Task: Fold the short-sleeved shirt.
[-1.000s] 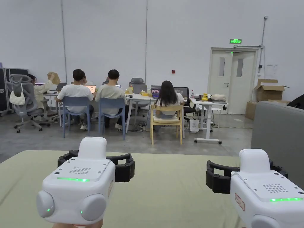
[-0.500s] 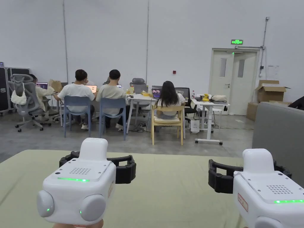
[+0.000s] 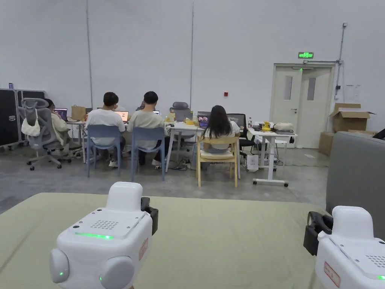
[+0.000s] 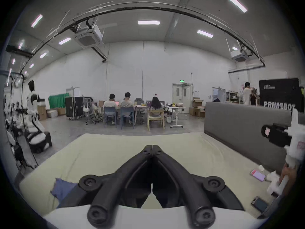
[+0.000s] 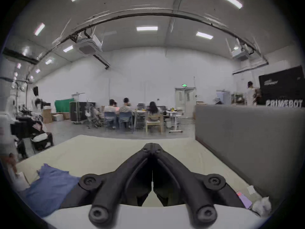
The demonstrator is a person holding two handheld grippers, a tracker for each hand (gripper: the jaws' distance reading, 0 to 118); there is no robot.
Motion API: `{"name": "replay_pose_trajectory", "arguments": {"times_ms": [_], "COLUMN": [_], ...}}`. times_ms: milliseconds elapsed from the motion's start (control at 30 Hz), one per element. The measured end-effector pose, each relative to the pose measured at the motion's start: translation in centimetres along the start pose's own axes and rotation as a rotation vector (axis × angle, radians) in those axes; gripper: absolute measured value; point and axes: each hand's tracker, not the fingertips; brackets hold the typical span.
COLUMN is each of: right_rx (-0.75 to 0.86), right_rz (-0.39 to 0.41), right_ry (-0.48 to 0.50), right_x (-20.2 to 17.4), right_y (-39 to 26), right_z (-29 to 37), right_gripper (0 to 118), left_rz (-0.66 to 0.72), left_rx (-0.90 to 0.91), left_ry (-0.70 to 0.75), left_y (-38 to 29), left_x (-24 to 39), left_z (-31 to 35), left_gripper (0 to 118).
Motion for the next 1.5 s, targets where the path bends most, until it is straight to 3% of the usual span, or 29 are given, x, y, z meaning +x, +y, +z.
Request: {"name": "replay_pose_trajectory", "arguments": {"times_ms": [67,133,300,400,567,700,833,1000,1033,1100,1233,1367,1500], "right_rx": [0.004,0.004,0.006,-0.002,-0.035,-0.075,-0.081,-0.106,-0.111,-0.131,-0.178,-0.276,-0.360], "right_rz": [0.026,0.045,0.088,0.093,0.094,0.051,0.072,0.078,0.081,0.099,0.130,0.164,0.180], "right_ry": [-0.027,-0.023,0.046,0.162,0.398,0.557,0.595,0.618,0.618,0.604,0.562,0.518,0.486], "right_x": [0.3,0.0,-2.5,-6.9,-18.3,-25.9,-29.7,-30.7,-30.5,-29.9,-27.9,-25.4,-23.3], "right_y": [-0.2,-0.2,-0.6,-1.0,-2.3,-3.3,-3.8,-4.6,-4.8,-5.3,-7.4,-10.6,-14.4], "right_z": [-0.4,-0.3,-1.1,-2.1,-3.2,-3.3,-3.1,-4.0,-4.3,-5.0,-7.6,-11.1,-13.5], "right_gripper": [3,3,3,3,3,3,3,3,3,3,3,3,3], "left_rz": [-0.041,0.007,-0.004,0.023,0.028,0.009,0.038,0.081,0.111,0.193,0.264,0.165,0.152], "left_rx": [0.020,0.005,-0.001,-0.018,-0.065,-0.119,-0.147,-0.205,-0.235,-0.344,-0.491,-0.695,-0.918], "left_ry": [0.036,-0.005,0.083,0.178,0.390,0.524,0.584,0.600,0.583,0.525,0.384,0.358,0.353], "left_y": [-0.3,-0.1,-0.5,-1.1,-2.4,-3.8,-5.2,-7.8,-8.5,-10.8,-16.5,-24.4,-32.9], "left_x": [0.4,0.2,-2.7,-6.7,-15.1,-20.6,-24.0,-25.9,-25.9,-27.1,-27.3,-26.6,-26.5], "left_z": [0.2,0.3,2.0,4.0,9.7,14.6,17.1,15.2,14.1,10.7,2.8,-5.9,-11.3], "left_gripper": [0,0,0,0,0,0,0,1,21,107,108,108,108]}}
